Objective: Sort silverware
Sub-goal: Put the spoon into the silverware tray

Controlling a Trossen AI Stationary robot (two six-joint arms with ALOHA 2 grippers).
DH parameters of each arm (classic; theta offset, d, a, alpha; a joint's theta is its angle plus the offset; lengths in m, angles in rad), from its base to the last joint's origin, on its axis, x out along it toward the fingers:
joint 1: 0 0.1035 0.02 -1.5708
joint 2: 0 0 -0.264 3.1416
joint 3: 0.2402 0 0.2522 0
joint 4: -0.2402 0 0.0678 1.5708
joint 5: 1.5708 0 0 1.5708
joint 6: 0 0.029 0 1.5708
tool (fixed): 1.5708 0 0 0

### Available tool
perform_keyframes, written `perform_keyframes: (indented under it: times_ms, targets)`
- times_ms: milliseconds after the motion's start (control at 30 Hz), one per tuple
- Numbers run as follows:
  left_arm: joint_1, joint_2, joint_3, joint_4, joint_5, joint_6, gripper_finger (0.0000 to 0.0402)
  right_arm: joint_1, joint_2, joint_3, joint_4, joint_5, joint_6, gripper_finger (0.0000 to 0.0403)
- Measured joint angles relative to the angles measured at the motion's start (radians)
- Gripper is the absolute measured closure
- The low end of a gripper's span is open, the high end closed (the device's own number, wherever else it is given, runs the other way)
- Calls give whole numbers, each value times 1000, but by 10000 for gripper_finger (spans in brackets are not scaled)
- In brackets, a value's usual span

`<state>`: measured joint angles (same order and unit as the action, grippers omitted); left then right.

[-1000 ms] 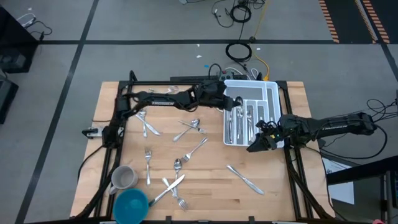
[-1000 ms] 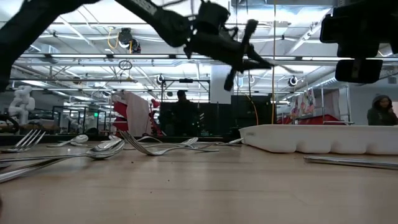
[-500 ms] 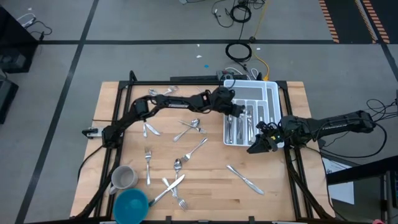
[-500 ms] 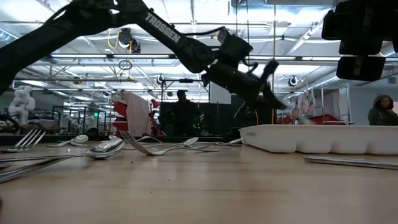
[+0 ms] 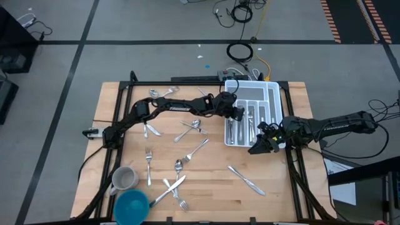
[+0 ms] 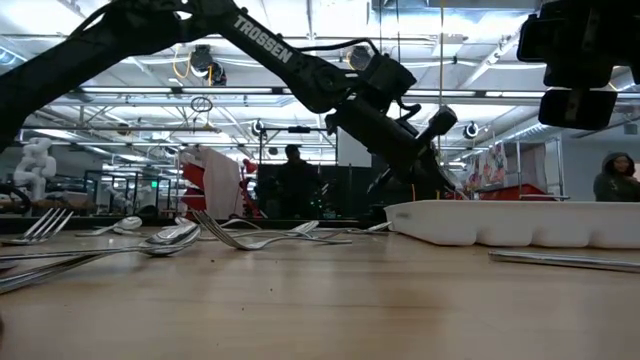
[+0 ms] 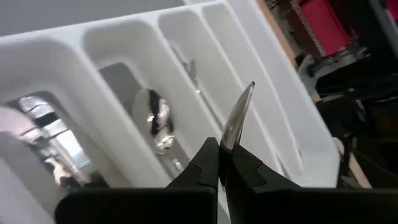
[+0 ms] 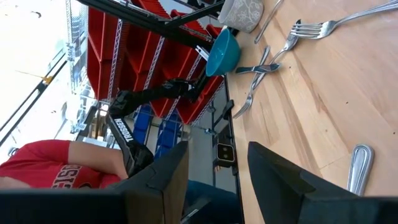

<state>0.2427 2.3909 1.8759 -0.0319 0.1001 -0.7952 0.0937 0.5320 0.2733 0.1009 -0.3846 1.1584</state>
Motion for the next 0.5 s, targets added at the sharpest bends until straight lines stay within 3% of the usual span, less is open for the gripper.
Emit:
perform_keyframes:
  times_ms: [500]
  targets:
    - [-8,45,2,39,-28,-16,394,0,2,0,-1,27,-18,248]
